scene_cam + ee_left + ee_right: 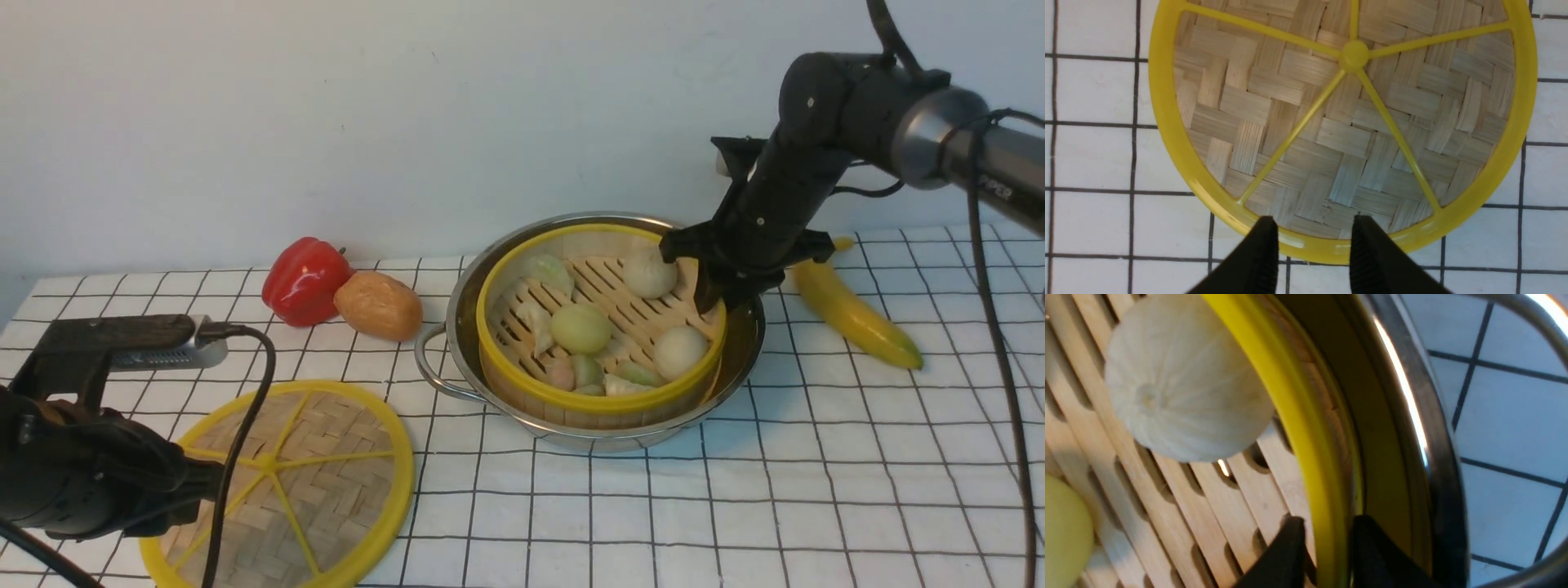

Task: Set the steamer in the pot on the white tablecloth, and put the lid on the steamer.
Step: 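Place the bamboo steamer basket of food into the steel pot with the right gripper, then grasp the bamboo steamer lid lying on the table by its centre knob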

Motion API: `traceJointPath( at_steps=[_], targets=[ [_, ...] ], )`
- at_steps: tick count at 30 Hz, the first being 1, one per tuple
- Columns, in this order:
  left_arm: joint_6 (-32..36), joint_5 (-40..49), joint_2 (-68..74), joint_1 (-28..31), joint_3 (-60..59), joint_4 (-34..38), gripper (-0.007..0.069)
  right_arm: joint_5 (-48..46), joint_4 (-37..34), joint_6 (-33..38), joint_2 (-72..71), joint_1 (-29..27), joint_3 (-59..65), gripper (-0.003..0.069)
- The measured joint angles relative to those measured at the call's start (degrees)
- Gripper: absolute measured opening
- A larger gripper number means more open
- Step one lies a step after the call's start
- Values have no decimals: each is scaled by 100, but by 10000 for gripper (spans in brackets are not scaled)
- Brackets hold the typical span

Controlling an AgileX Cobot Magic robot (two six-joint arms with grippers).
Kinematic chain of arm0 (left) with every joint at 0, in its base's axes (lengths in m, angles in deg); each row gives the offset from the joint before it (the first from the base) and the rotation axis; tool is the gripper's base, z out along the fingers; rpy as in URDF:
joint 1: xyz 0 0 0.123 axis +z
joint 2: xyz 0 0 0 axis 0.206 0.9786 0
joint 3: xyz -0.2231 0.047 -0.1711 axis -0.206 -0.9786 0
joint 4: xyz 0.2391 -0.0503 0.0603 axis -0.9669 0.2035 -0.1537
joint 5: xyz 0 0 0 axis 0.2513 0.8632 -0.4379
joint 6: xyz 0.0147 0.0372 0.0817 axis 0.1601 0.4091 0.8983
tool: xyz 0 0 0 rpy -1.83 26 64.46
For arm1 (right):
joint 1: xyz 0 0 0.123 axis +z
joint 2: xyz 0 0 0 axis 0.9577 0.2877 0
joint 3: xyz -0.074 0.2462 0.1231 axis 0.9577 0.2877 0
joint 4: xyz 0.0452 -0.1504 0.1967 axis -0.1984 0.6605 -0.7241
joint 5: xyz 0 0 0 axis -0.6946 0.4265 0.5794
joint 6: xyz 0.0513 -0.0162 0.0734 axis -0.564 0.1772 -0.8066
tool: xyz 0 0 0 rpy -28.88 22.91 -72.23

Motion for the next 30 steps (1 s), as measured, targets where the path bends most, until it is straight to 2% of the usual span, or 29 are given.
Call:
traceJointPath(
  at_steps=[3,4,6,10,16,21,30],
  targets=[
    [0,-154,1,0,0,0,243,0,-12,0,0,0,0,331],
    [0,-165,1,0,0,0,243,6,-20,0,-5,0,-1,337],
    [0,-286,1,0,0,23,243,8,-46,0,-28,6,-37,403],
    [180,-508,1,0,0,257,243,-7,-2,0,-209,12,-386,478],
    [769,-711,150,0,4,934,243,14,30,0,-732,12,-1083,498],
    [1300,-853,707,0,76,1403,243,22,47,20,-1611,12,-1194,500],
    [1508,-777,1817,0,980,1527,243,27,-46,307,-3957,12,-1197,501]
  ],
)
